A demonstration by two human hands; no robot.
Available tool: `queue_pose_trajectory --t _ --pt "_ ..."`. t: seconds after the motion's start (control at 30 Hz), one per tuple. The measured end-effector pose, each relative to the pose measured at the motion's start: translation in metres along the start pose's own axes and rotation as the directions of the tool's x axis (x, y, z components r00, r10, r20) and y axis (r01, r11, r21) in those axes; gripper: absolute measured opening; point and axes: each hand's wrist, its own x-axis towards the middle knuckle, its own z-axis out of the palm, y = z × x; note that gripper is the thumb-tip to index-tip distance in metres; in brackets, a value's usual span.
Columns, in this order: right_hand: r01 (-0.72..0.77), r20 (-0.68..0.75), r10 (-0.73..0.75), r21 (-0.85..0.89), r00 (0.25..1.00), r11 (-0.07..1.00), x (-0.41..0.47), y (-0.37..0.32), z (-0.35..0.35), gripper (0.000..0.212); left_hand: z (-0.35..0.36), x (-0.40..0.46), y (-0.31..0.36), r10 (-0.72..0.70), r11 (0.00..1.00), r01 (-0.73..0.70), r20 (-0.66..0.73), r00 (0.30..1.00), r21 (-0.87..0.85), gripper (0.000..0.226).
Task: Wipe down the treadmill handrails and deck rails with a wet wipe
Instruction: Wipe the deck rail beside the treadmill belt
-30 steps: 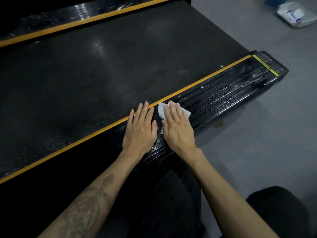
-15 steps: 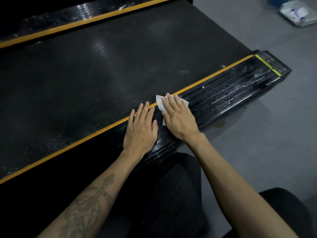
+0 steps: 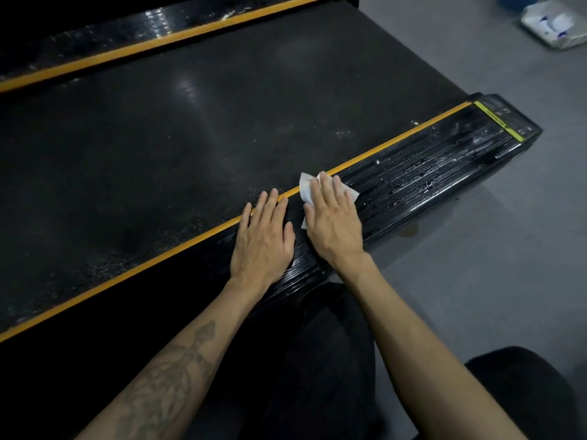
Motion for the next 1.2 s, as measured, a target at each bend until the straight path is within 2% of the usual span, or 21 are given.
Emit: queue_pose_trajectory --t 0.07,0.2,0.4,0.6,0.77,0.97,1.13,1.2 --pt "0.024 0.013 -0.024 0.007 1.000 1.000 -0.005 -0.011 0.006 0.058 0.001 0.000 0.000 -0.002 1.000 0.002 -0.004 1.000 -0.002 0.056" --pt "0.164 0.065 -0.160 -0.051 0.985 0.985 0.013 -0.002 0.000 0.059 0.000 0.001 0.001 -0.003 1.000 0.003 0.001 1.000 0.000 0.057" --pt "0.010 0.020 -0.009 -0.040 1.000 0.999 0.002 0.001 0.002 0.059 0.002 0.002 0.000 -0.004 1.000 0.004 0.012 1.000 0.018 0.057" --pt "0.117 0.046 -0.115 -0.045 0.992 0.992 0.018 0.003 -0.002 0.059 0.002 0.002 0.001 -0.004 1.000 0.004 0.007 1.000 0.011 0.058" --pt "-0.022 0.003 0.022 -0.026 1.000 0.999 0.009 0.007 -0.001 0.060 0.002 0.003 0.001 -0.011 1.000 0.010 0.017 1.000 0.018 0.057" --pt "0.094 0.032 -0.093 -0.041 0.995 0.995 0.016 0.006 -0.002 0.059 0.002 0.003 0.002 -0.009 1.000 0.008 0.017 1.000 0.015 0.058" --pt "-0.069 -0.021 0.069 -0.029 0.997 0.997 0.010 0.011 -0.003 0.059 0.001 0.004 0.002 -0.012 1.000 0.011 0.011 1.000 0.006 0.056" --pt "-0.060 -0.010 0.060 -0.025 0.998 0.998 0.002 -0.001 0.002 0.060 0.001 0.004 0.003 -0.014 1.000 0.014 0.009 1.000 0.010 0.056"
